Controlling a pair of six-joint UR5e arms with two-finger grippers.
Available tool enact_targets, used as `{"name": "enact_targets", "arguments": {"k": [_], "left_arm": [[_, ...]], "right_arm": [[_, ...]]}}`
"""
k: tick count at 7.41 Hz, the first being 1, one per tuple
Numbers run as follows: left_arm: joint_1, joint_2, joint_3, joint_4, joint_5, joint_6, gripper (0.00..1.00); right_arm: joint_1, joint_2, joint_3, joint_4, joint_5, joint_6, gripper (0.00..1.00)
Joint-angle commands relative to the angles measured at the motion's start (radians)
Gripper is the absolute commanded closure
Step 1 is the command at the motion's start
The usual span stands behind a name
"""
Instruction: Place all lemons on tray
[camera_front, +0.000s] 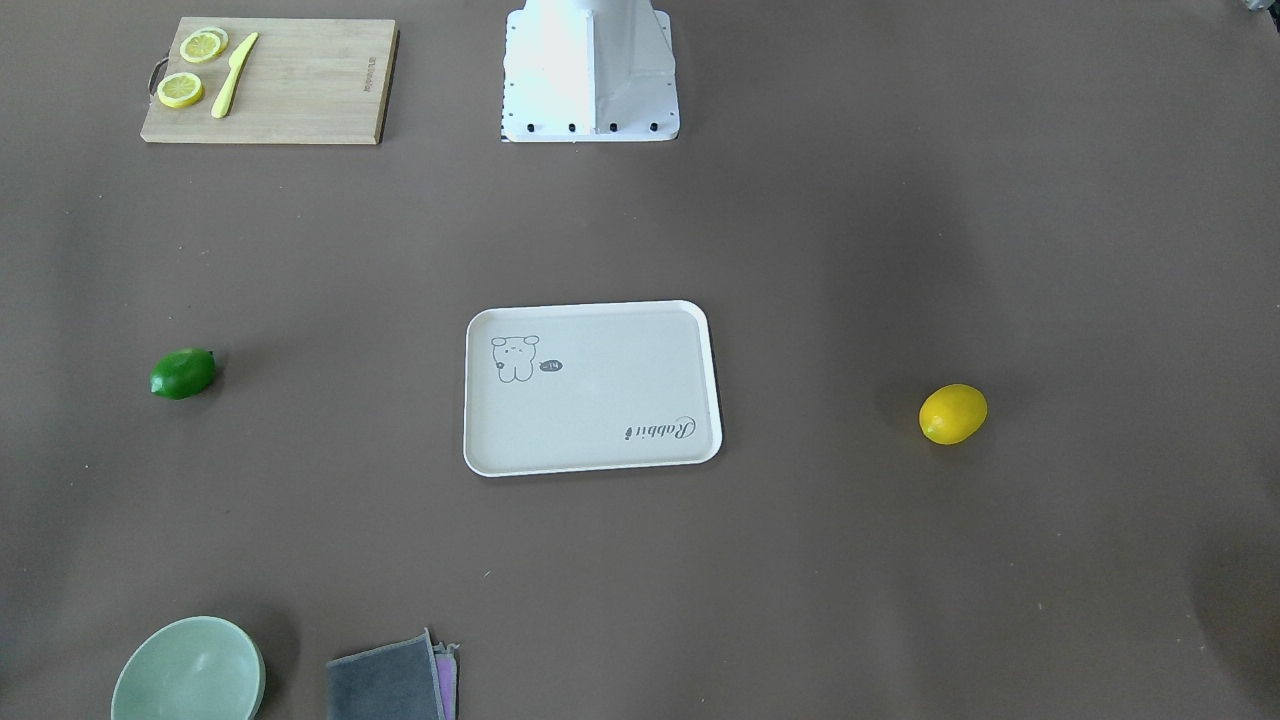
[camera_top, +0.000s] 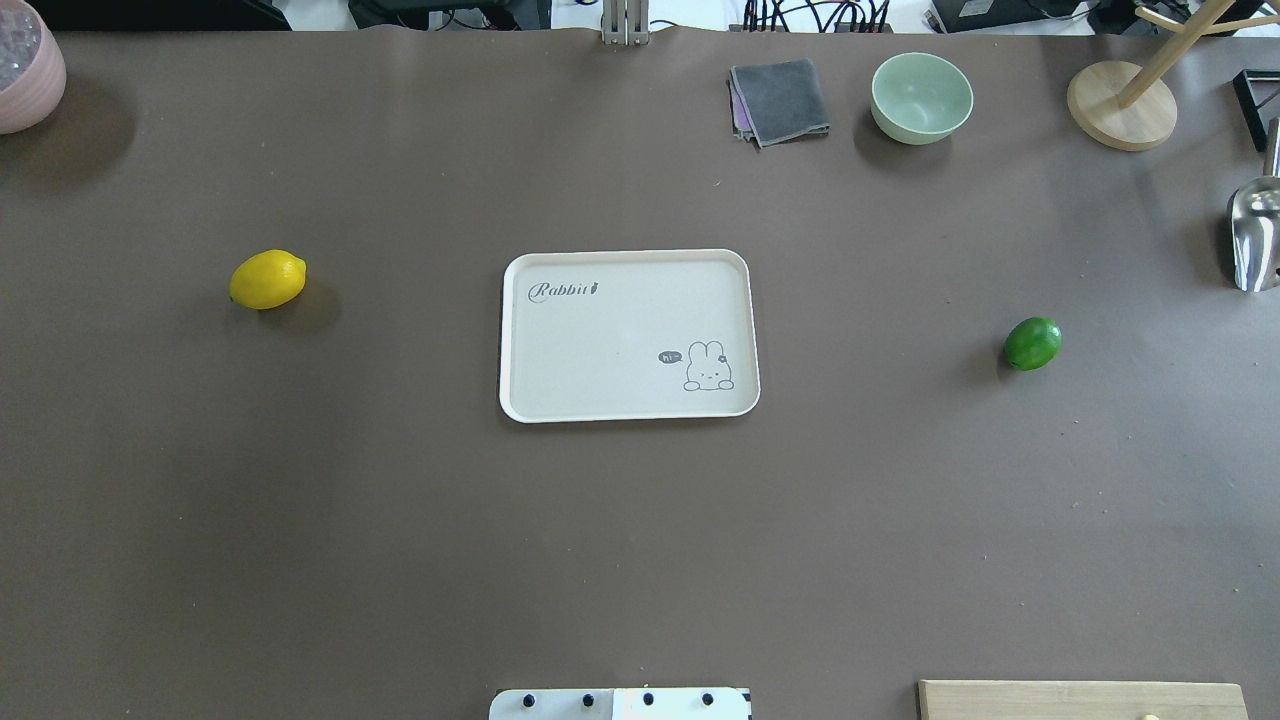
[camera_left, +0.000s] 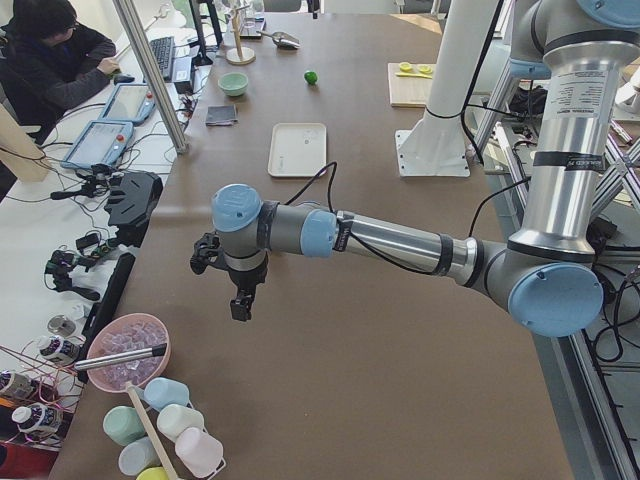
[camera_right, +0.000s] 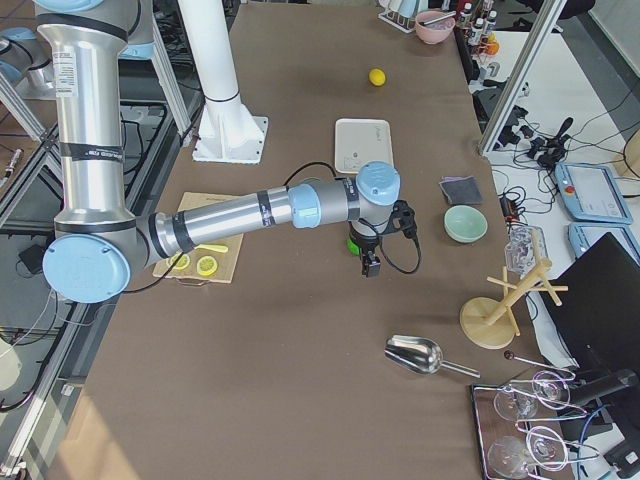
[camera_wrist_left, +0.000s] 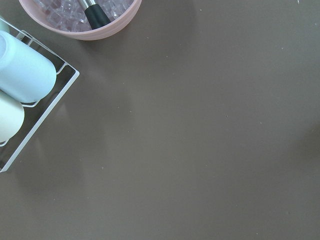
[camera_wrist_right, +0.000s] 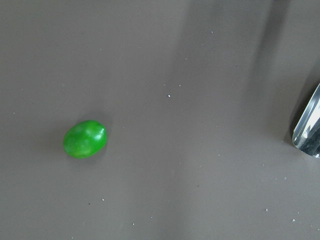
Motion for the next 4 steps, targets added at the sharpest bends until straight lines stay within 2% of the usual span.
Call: {"name": "enact_targets", "arguments": {"k": [1, 4], "left_arm": [[0.001, 0.0, 0.011, -0.036, 0.003, 0.002, 0.02], [0.0, 0.0, 0.019, -0.042, 0.002, 0.001, 0.02]], "right_arm": [[0.0, 0.0, 0.001, 0.0, 0.0, 0.0, 0.0], [0.006, -0.005, 0.014, 0.002, -0.001, -0.003, 0.0]]}}
